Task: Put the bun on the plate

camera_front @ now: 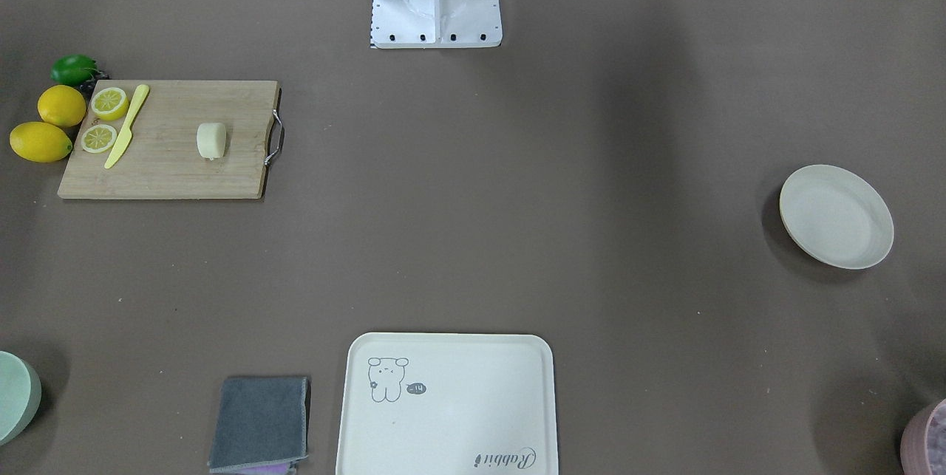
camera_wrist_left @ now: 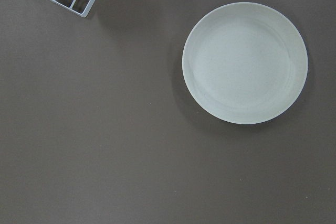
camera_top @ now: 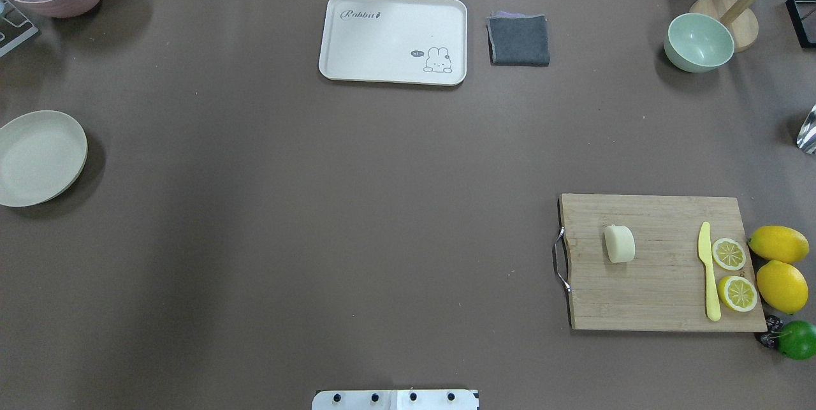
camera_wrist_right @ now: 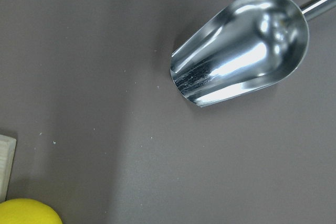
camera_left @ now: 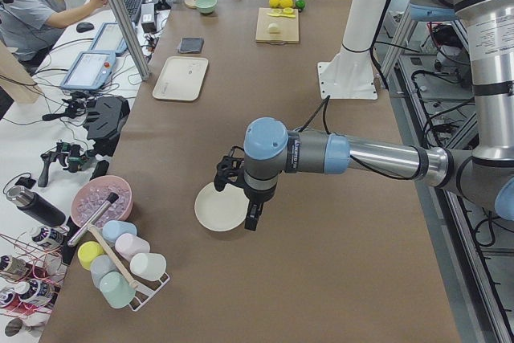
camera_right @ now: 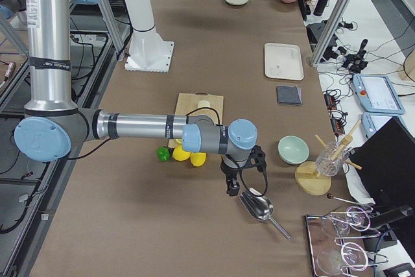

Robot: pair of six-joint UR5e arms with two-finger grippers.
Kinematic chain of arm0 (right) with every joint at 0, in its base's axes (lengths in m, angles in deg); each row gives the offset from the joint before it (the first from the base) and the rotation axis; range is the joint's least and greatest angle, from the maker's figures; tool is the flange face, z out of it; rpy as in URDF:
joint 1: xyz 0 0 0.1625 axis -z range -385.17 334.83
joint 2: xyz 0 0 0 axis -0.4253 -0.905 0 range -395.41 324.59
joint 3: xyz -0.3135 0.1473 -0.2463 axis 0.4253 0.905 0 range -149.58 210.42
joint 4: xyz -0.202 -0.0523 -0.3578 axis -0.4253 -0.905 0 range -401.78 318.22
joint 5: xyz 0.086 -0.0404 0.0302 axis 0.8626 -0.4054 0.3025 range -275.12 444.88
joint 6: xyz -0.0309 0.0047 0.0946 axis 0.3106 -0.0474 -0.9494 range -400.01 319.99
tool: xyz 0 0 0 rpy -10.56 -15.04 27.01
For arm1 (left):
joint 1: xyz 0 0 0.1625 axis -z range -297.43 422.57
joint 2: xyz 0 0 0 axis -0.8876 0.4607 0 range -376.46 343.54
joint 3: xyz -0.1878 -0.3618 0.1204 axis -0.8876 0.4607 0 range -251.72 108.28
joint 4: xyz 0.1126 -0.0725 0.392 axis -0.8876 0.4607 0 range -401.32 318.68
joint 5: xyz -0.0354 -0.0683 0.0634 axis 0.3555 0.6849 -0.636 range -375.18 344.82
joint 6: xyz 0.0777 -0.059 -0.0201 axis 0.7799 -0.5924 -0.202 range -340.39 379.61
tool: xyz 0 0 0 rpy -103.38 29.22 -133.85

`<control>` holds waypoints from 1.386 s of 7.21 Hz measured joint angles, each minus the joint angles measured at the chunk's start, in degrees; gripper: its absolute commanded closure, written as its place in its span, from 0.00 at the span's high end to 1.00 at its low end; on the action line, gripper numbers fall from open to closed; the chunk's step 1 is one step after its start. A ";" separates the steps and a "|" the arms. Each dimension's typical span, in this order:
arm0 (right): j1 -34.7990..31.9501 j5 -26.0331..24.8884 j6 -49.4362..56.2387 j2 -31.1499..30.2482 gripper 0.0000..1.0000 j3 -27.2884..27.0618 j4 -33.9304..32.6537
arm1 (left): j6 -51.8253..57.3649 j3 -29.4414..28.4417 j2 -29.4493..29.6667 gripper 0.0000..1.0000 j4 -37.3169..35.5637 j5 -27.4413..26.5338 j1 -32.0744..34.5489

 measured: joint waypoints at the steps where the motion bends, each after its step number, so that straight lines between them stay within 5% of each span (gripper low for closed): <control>1: -0.01 0.01 -0.04 -0.08 1.00 -0.04 -0.01 | -0.01 0.05 -0.01 0.98 0.00 0.01 0.00; 10: -0.01 0.33 -0.17 0.03 1.00 -0.67 -0.01 | -3.47 -3.89 2.29 0.97 3.35 0.39 -0.95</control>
